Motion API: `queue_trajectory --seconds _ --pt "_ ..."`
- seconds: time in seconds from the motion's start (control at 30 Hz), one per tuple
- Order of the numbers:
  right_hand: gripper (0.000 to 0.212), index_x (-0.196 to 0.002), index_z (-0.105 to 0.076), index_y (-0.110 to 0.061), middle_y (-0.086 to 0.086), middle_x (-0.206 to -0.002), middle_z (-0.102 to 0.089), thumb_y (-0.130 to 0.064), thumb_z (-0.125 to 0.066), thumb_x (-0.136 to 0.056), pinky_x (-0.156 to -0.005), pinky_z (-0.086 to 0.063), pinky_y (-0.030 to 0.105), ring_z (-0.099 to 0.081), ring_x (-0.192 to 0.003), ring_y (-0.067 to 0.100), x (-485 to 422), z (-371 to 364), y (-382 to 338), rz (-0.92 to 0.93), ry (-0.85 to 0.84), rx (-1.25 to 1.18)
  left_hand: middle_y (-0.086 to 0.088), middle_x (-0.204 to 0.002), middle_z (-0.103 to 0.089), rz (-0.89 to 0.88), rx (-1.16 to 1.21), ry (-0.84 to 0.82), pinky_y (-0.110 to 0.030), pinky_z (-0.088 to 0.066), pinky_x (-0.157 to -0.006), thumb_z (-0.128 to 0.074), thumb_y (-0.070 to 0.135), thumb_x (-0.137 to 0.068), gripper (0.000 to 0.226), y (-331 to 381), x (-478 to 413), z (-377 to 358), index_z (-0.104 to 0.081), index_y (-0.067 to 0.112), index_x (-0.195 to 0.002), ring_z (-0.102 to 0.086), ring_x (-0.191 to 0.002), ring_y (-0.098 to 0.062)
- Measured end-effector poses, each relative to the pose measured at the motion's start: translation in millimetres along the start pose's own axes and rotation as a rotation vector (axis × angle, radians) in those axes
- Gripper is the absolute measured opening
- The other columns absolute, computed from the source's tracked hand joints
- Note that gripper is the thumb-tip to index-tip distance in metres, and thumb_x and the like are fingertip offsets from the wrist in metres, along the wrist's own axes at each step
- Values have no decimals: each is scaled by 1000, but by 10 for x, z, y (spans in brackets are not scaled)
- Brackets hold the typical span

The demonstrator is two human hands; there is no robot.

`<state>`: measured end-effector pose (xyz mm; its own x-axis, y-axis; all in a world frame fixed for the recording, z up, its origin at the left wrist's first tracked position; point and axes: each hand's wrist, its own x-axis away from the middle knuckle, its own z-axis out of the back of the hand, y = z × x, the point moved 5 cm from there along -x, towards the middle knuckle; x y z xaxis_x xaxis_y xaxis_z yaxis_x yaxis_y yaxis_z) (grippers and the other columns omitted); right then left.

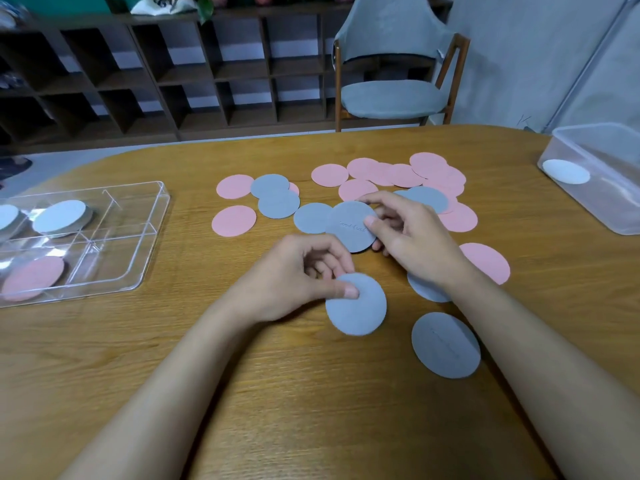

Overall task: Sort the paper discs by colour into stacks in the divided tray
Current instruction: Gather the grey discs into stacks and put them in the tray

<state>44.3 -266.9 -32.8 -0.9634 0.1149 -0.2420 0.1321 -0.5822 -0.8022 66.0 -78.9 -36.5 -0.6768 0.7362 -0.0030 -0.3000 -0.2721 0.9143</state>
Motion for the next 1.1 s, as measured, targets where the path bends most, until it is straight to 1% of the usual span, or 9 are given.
queue_trajectory --seconds 0.23,0.43,0.53,0.6,0.67,0.77,0.9,1.03,1.1 --pt "21 -120 -59 -24 -9 -93 -69 -13 -50 -105 -74 -48 28 -70 -77 12 57 -78 -81 -43 -137 -55 0 -75 -66 -38 -9 557 -21 -52 -66 -92 18 -77 29 -130 -19 312 -67 16 -90 -58 -66 -11" --pt "38 -142 -57 -36 -15 -86 -64 -23 -40 -110 -77 -46 23 -63 -78 1 106 -98 -171 -2 -166 96 7 -80 -71 -44 -197 662 -15 -50 -70 -91 32 -77 31 -117 5 294 -80 22 -104 -62 -65 -4" --pt "42 -153 -45 -36 -26 -119 -62 -34 -35 -111 -99 -39 24 -56 -113 2 120 -132 -197 20 -205 176 9 -77 -70 -52 -235 703 -14 -50 -69 -92 35 -75 30 -100 9 290 -80 19 -97 -63 -67 -6" --pt "49 -159 -35 -32 -14 -155 -47 -41 -35 -111 -115 -29 27 -38 -144 8 117 -173 -197 64 -233 289 8 -76 -70 -70 -247 725 -14 -49 -67 -93 35 -74 30 -84 15 287 -79 17 -93 -62 -65 -7" --pt "53 -161 -30 -28 -8 -163 -38 -39 -40 -110 -114 -27 25 -33 -149 12 108 -185 -190 89 -236 368 6 -76 -70 -95 -256 733 -13 -48 -65 -93 33 -74 30 -68 23 282 -78 15 -91 -62 -65 -9" --pt "48 -156 -41 -27 -9 -145 -57 -33 -47 -108 -101 -38 23 -51 -131 11 114 -157 -182 116 -193 347 2 -77 -70 -137 -284 727 -11 -47 -63 -93 31 -74 29 -33 39 248 -76 12 -89 -63 -70 -13" --pt "24 -127 -60 -27 -8 -83 -62 -26 -57 -104 -67 -45 28 -59 -76 11 158 -95 -187 149 -169 239 0 -78 -68 -186 -273 678 -15 -48 -63 -92 30 -75 28 3 72 204 -74 12 -87 -63 -68 -14" --pt "14 -114 -62 -32 4 -87 -69 -28 -61 -101 -76 -57 48 -67 -74 24 153 96 -114 77 -150 138 2 -85 -66 -227 -252 654 -16 -48 -62 -91 32 -77 32 89 90 162 -73 17 -99 -62 -64 -15" --pt "14 -113 -64 -29 1 -95 -72 -22 -62 -101 -76 -60 45 -68 -72 25 167 249 -58 62 -104 78 3 -85 -67 -242 -293 564 -15 -46 -63 -90 32 -80 26 136 50 74 -74 18 -95 -61 -63 -15"
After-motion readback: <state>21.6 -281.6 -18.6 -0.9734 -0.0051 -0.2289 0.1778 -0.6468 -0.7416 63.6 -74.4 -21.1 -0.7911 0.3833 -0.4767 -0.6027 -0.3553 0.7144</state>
